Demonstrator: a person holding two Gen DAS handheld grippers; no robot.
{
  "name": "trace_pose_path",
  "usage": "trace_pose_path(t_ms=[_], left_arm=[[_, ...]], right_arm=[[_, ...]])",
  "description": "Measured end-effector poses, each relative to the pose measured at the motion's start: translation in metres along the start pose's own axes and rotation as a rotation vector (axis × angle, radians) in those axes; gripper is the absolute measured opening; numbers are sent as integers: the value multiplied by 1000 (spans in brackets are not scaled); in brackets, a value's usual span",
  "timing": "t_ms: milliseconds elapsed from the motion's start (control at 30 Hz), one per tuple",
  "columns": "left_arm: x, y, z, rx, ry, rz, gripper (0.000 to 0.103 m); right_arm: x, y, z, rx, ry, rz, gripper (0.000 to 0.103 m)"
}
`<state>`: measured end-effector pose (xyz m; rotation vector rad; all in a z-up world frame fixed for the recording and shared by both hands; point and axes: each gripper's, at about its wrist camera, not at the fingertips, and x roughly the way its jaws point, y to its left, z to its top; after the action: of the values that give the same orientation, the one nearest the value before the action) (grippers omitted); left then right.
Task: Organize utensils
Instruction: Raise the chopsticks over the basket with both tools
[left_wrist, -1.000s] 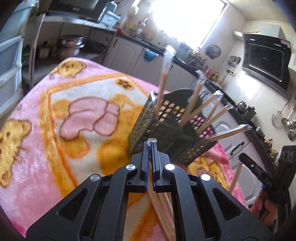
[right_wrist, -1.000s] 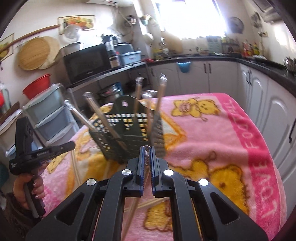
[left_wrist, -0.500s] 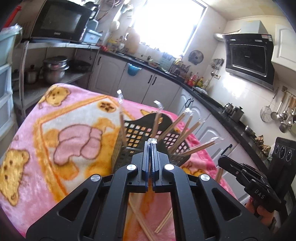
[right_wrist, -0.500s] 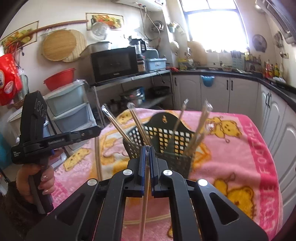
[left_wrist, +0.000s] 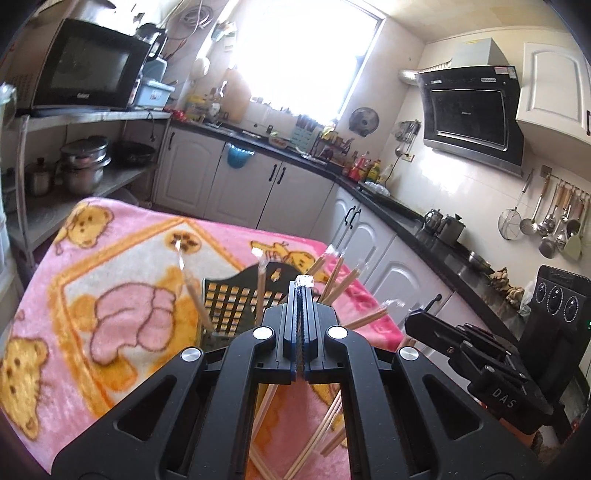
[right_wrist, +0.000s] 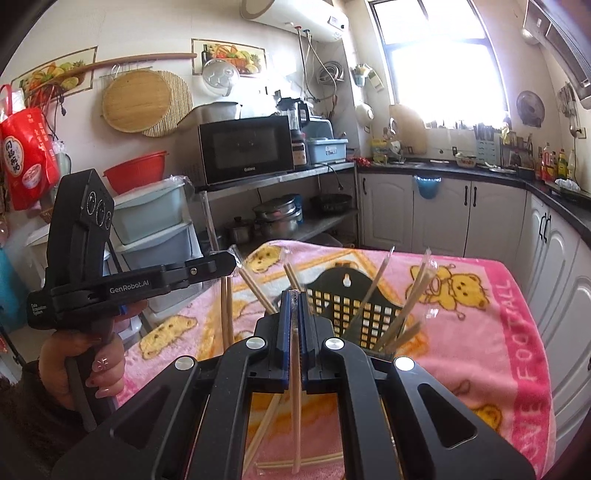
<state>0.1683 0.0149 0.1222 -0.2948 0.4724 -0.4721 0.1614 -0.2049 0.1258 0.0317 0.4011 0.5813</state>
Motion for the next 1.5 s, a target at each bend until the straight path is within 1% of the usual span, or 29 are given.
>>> trace_pose_path(t_ms=[367,500,633,800,1000,1267,1333,1500], left_arm=[[-5,-19,38,61,-67,-23,0],[-3,-24,52,81,-83,-27,0],[1,-30,64,110,-94,-25,0],[7,-32,81,115,-103,-36,0],[8,-34,100,122,-145,-35,0],[19,-30,117,122,-189,-3,0],[24,-26,119,120,-200,21,0],[36,-12,119,109,-220,69,0]], right_arm=[[-7,-5,29,-4,-70,-10,4],[-6,-12,37,21,-83,-3,4],[-5,-15,47,22,-101,-14,4],[-3,-21,61,33,-119,-16,4],[1,-25,82,29,-151,-28,4],[14,-33,102,15,-184,-50,4],[20,-34,105,9,-191,-67,4],[36,-39,107,10,-205,-66,4]])
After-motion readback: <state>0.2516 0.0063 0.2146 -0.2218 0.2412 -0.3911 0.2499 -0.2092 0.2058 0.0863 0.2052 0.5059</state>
